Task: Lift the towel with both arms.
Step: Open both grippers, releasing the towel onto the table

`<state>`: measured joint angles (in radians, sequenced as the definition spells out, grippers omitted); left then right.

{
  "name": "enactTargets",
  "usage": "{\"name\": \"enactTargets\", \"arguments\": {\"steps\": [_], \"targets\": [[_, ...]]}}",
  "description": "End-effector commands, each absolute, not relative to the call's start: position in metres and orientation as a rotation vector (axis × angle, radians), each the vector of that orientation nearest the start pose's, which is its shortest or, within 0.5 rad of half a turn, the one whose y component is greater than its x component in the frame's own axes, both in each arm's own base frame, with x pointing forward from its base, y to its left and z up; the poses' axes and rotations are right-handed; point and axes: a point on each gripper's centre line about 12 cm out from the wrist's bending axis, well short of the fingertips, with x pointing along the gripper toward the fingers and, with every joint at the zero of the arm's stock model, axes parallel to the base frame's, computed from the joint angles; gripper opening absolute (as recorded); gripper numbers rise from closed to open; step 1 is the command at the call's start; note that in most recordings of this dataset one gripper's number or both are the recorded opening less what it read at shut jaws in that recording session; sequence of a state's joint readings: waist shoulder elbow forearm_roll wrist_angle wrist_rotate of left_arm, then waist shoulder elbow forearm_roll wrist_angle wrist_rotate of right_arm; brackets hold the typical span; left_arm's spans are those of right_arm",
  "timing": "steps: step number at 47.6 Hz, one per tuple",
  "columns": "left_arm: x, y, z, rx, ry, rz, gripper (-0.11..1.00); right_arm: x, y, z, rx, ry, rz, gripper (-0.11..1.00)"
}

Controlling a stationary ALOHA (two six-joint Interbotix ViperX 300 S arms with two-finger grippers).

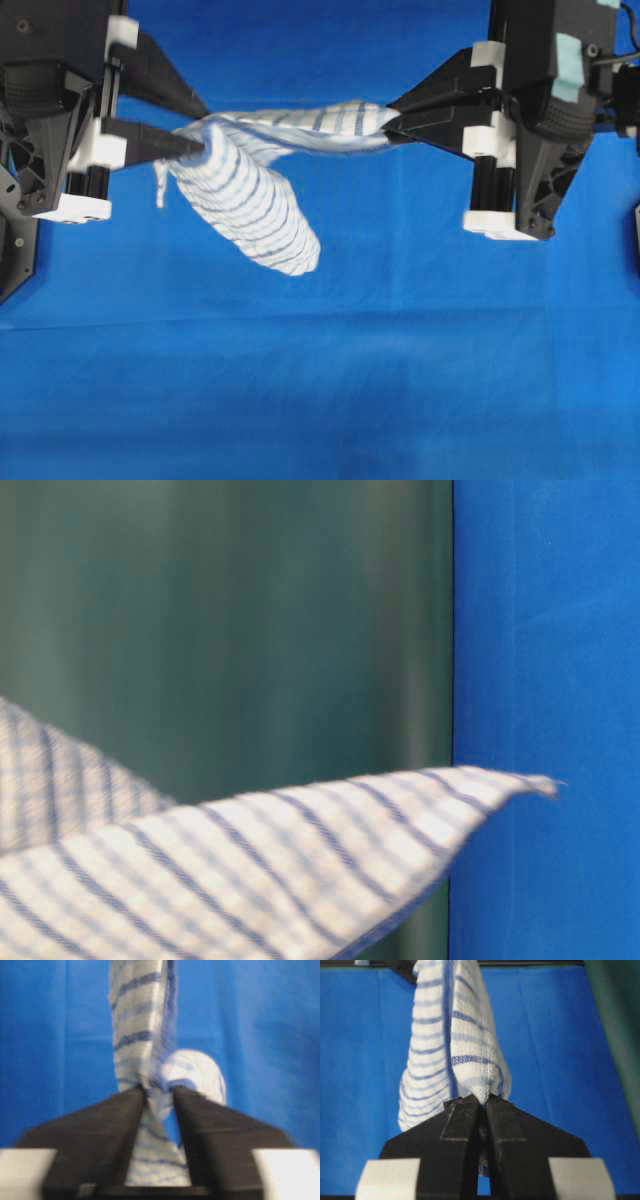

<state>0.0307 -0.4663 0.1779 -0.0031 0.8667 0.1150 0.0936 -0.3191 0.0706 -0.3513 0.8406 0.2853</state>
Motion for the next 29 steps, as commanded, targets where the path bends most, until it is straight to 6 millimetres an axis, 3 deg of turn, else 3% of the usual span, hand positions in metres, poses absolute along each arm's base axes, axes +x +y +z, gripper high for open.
{"name": "enactTargets", "arguments": {"steps": [1,8,11,21,29], "targets": [[0.303,0.010,0.456,0.101,0.523,0.002,0.42,0.347,-0.001,0.457,-0.049,0.512,-0.182,0.13],[0.301,0.010,0.457,0.101,0.514,0.005,0.84,0.348,-0.002,0.451,-0.055,0.531,-0.188,0.58],[0.300,0.010,0.457,0.101,0.512,0.005,0.92,0.348,-0.002,0.450,-0.055,0.536,-0.190,0.69],[0.302,0.010,0.447,0.090,0.535,0.001,0.91,0.348,-0.002,0.444,-0.049,0.550,-0.191,0.69],[0.312,0.006,0.411,0.078,0.615,-0.015,0.91,0.350,0.003,0.414,-0.040,0.623,-0.178,0.69]]}}
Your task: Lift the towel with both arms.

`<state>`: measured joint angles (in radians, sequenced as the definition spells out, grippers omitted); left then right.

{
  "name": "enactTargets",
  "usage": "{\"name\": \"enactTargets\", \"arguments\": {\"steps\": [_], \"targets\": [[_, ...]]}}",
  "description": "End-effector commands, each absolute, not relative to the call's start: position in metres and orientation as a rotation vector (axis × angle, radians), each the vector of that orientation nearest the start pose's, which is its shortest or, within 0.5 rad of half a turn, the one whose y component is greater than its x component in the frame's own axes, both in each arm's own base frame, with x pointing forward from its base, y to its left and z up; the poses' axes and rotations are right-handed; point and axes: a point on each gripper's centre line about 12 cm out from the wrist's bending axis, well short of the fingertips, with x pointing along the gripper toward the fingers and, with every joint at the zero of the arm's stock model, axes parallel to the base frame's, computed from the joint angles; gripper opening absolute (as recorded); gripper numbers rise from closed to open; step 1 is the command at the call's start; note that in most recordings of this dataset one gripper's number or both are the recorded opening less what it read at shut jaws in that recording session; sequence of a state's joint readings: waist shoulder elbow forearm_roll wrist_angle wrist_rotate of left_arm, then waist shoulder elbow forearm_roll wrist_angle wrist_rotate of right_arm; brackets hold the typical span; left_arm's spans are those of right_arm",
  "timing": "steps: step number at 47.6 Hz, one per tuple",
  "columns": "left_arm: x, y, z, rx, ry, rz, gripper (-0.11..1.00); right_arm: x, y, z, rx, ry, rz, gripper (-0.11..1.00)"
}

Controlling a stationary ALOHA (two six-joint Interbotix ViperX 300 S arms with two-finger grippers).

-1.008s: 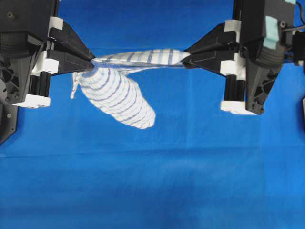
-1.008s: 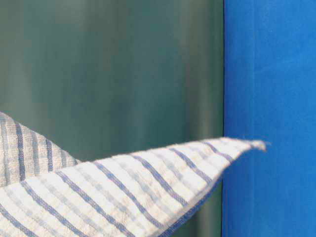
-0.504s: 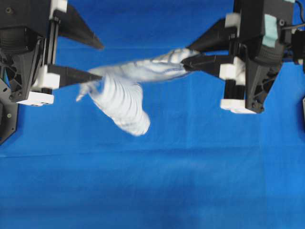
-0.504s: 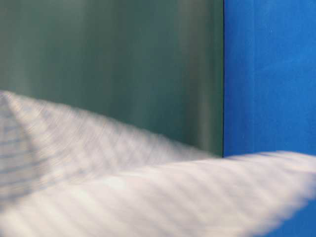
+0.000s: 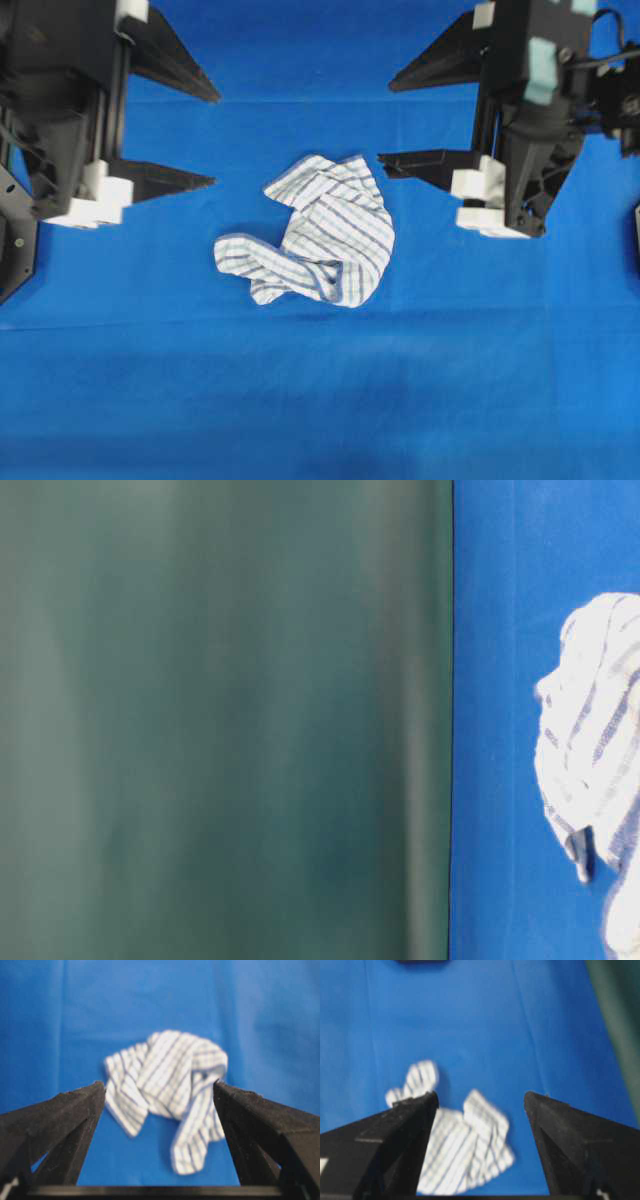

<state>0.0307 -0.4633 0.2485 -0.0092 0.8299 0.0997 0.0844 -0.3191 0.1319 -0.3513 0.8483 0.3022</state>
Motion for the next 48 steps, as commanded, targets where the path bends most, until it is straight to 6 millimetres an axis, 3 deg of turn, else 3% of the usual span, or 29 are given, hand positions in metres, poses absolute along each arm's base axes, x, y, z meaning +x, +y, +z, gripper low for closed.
{"name": "enactTargets", "arguments": {"steps": [1,18,39,48], "targets": [[0.314,0.004,0.403,0.077,0.629,-0.020,0.91,0.350,0.004,0.409,-0.040,0.637,-0.176,0.69],[0.325,-0.017,0.291,0.083,0.745,-0.081,0.91,0.362,0.028,0.301,-0.025,0.815,-0.118,0.69],[0.331,-0.022,0.179,0.067,0.871,-0.084,0.92,0.384,0.057,0.185,0.007,0.881,0.007,0.69],[0.339,-0.022,0.139,0.071,0.923,-0.085,0.92,0.396,0.060,0.156,0.004,0.898,0.026,0.69]]}}
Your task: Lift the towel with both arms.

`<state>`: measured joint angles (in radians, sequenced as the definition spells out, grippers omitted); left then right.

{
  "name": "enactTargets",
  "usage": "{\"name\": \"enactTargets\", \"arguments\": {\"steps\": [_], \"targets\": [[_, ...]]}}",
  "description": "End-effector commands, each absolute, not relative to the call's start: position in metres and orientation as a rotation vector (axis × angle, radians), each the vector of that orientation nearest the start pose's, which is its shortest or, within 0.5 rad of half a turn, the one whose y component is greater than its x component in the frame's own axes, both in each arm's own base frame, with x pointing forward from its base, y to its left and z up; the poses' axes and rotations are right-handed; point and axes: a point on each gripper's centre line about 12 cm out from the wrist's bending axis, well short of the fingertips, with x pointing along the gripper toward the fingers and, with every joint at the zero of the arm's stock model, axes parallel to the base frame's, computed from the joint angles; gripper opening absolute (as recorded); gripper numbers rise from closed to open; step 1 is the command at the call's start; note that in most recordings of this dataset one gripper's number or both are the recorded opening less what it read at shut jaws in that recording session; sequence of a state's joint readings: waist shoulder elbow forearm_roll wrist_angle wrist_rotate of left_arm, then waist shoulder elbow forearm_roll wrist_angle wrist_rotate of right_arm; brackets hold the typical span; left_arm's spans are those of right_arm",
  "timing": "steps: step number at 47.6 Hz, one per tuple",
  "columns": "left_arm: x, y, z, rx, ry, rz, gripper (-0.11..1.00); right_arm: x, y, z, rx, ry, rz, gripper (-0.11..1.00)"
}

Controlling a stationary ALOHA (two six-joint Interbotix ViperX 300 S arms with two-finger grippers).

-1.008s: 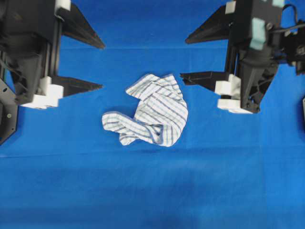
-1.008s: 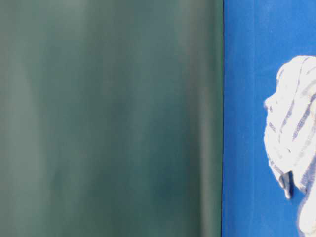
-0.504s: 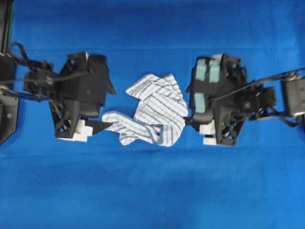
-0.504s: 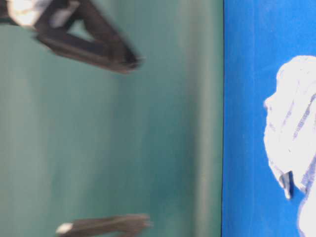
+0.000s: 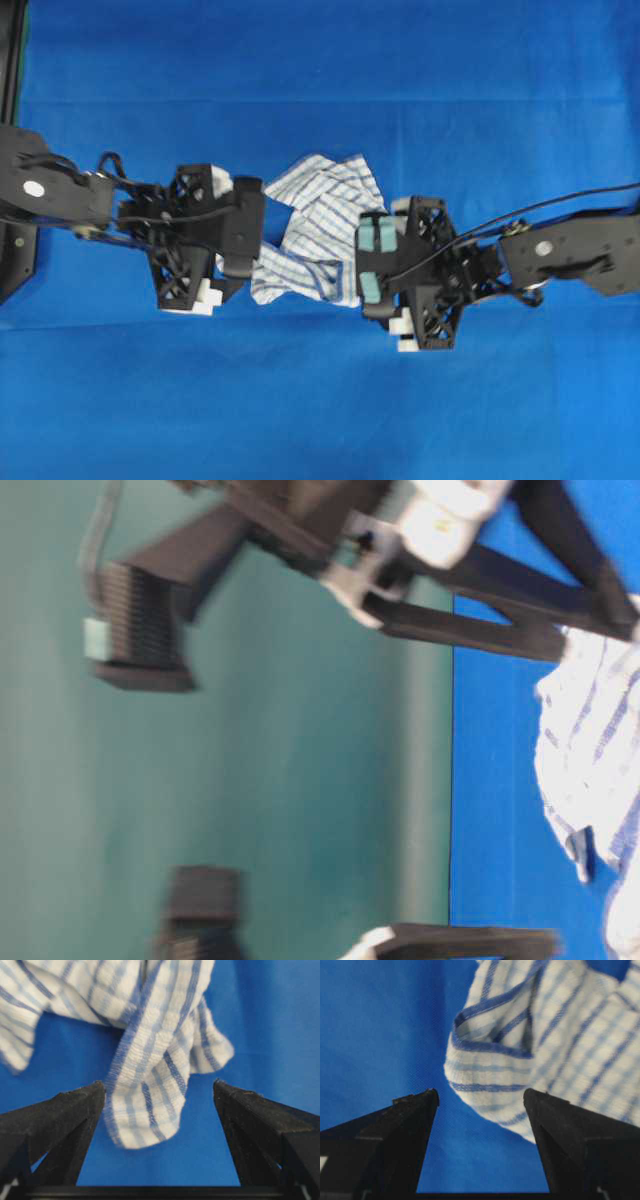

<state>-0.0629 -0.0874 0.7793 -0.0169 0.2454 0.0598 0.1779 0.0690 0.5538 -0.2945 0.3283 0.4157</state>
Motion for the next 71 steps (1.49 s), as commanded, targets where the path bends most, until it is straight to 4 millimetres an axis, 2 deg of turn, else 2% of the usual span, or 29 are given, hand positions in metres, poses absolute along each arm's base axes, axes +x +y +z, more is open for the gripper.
{"name": "enactTargets", "arguments": {"steps": [1,9,14,20,27,30,39,43,45,47,53,65,71], "targets": [[0.340,-0.022,0.136,0.071,0.928,-0.084,0.92,0.397,0.060,0.153,0.004,0.900,0.026,0.69],[0.346,-0.022,0.115,0.076,0.934,-0.084,0.92,0.405,0.054,0.130,0.017,0.911,0.021,0.69],[0.347,-0.021,0.109,0.075,0.938,-0.082,0.91,0.408,0.049,0.118,0.022,0.927,0.011,0.69],[0.348,-0.019,0.106,0.075,0.943,-0.078,0.92,0.408,0.046,0.115,0.018,0.935,0.007,0.68],[0.350,-0.019,0.108,0.073,0.945,-0.076,0.86,0.409,0.044,0.116,0.005,0.931,0.008,0.65],[0.351,-0.019,0.108,0.070,0.946,-0.074,0.75,0.410,0.043,0.117,0.002,0.927,0.009,0.57],[0.351,-0.019,0.111,0.071,0.949,-0.076,0.20,0.411,0.042,0.124,0.000,0.915,0.007,0.05],[0.352,-0.019,0.114,0.070,0.951,-0.075,0.03,0.411,0.041,0.129,0.003,0.904,0.005,0.03],[0.352,-0.019,0.116,0.070,0.956,-0.075,0.03,0.411,0.041,0.132,0.005,0.899,0.003,0.03],[0.352,-0.019,0.121,0.070,0.957,-0.076,0.03,0.411,0.041,0.136,0.006,0.894,0.000,0.03],[0.351,-0.019,0.145,0.072,0.969,-0.078,0.03,0.407,0.038,0.167,0.006,0.865,-0.018,0.03],[0.340,-0.017,0.223,0.069,0.914,-0.076,0.03,0.390,0.029,0.247,0.005,0.777,-0.063,0.03],[0.331,-0.013,0.273,0.068,0.822,-0.066,0.03,0.377,0.021,0.292,-0.005,0.719,-0.096,0.03]]}}
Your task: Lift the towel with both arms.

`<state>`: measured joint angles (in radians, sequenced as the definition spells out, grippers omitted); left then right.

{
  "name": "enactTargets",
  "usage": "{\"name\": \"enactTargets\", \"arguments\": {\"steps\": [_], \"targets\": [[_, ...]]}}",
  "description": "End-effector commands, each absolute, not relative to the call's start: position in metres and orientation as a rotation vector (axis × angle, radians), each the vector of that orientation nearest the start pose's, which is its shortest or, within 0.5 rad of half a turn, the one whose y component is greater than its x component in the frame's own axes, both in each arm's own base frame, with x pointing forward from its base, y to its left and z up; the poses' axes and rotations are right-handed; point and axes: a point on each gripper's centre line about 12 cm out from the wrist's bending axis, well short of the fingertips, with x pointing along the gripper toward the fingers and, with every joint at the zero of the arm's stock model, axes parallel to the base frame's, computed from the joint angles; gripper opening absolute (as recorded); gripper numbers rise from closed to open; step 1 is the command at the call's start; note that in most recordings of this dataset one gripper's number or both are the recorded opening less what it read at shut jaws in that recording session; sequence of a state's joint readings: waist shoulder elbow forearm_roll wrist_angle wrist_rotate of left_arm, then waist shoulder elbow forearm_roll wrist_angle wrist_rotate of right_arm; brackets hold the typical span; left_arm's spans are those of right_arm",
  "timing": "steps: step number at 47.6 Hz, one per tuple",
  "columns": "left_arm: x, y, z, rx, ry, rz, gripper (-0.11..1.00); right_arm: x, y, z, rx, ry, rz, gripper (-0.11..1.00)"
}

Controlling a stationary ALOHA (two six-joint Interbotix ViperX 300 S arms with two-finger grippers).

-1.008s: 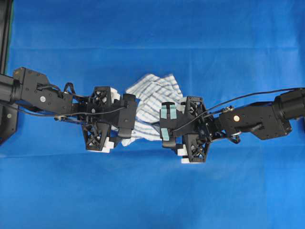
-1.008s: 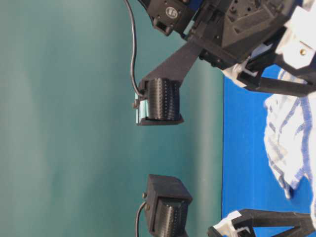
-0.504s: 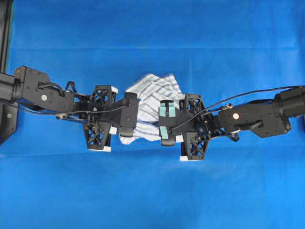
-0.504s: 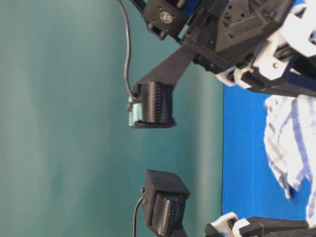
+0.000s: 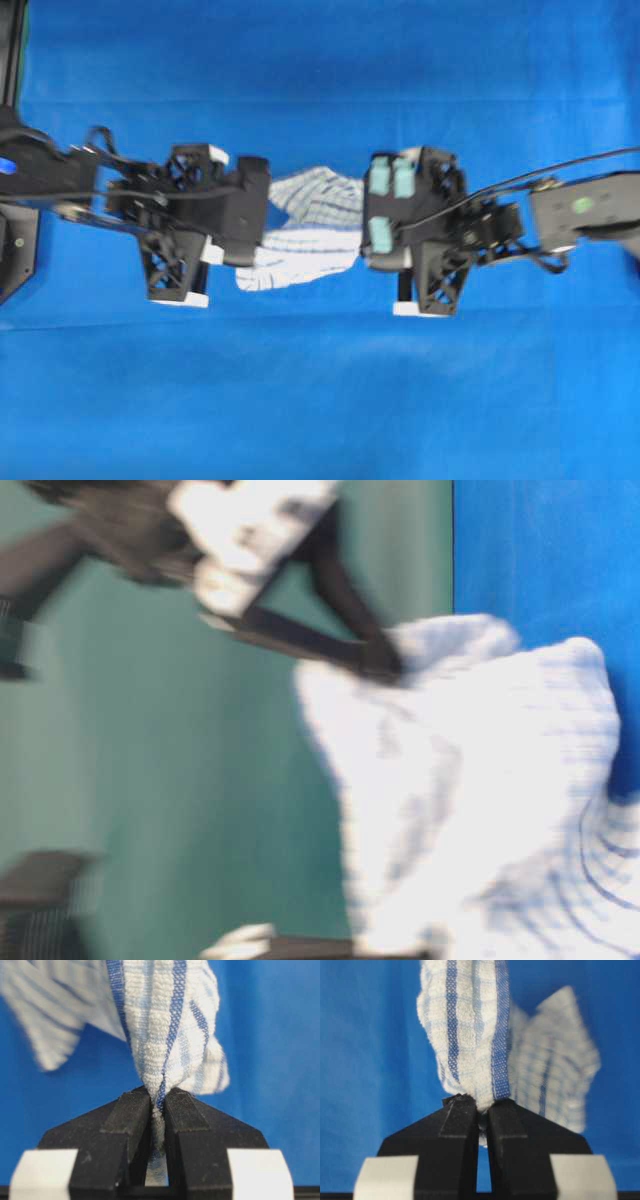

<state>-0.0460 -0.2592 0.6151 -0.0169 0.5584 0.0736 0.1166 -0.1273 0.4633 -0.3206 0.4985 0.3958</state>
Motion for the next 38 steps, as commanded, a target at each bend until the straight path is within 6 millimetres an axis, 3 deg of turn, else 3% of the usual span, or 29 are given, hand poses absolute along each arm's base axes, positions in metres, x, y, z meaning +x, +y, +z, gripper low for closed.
{"name": "enactTargets", "arguments": {"steps": [1,8,20,38], "targets": [[0.329,-0.012,0.280,0.069,0.810,-0.064,0.03,0.375,0.020,0.299,-0.007,0.709,-0.102,0.03],[0.315,-0.007,0.331,0.066,0.725,-0.049,0.03,0.361,0.013,0.348,-0.024,0.644,-0.140,0.03],[0.297,0.000,0.385,0.062,0.681,-0.027,0.03,0.343,0.005,0.420,-0.057,0.551,-0.181,0.03],[0.287,0.005,0.443,0.059,0.609,-0.008,0.03,0.330,-0.001,0.478,-0.091,0.498,-0.203,0.03]]}}
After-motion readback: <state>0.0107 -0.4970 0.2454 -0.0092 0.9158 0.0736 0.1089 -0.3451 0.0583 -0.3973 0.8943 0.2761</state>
